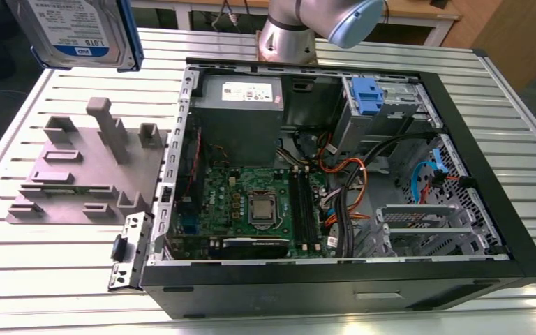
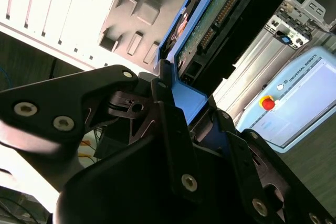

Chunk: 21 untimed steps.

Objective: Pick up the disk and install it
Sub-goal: 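Pick up the disk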

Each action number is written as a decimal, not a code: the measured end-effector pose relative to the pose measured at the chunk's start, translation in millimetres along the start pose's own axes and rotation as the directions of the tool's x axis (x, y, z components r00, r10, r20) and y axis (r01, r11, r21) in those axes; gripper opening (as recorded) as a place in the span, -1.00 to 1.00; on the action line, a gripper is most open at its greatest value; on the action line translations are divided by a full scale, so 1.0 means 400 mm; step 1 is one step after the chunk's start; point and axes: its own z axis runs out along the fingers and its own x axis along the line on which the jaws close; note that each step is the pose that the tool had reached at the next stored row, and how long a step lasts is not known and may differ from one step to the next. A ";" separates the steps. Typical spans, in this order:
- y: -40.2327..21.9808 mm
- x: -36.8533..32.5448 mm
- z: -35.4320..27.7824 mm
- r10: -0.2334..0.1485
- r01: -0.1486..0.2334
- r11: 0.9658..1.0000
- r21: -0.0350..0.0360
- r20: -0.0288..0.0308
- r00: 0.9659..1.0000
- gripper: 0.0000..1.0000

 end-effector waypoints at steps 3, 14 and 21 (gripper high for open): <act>0.000 0.000 0.000 0.000 0.000 1.000 0.000 0.000 1.000 -0.27; -0.001 0.003 0.000 0.000 0.000 1.000 0.000 -0.001 1.000 -0.27; -0.016 0.005 0.000 0.000 0.000 1.000 0.000 -0.002 1.000 -0.27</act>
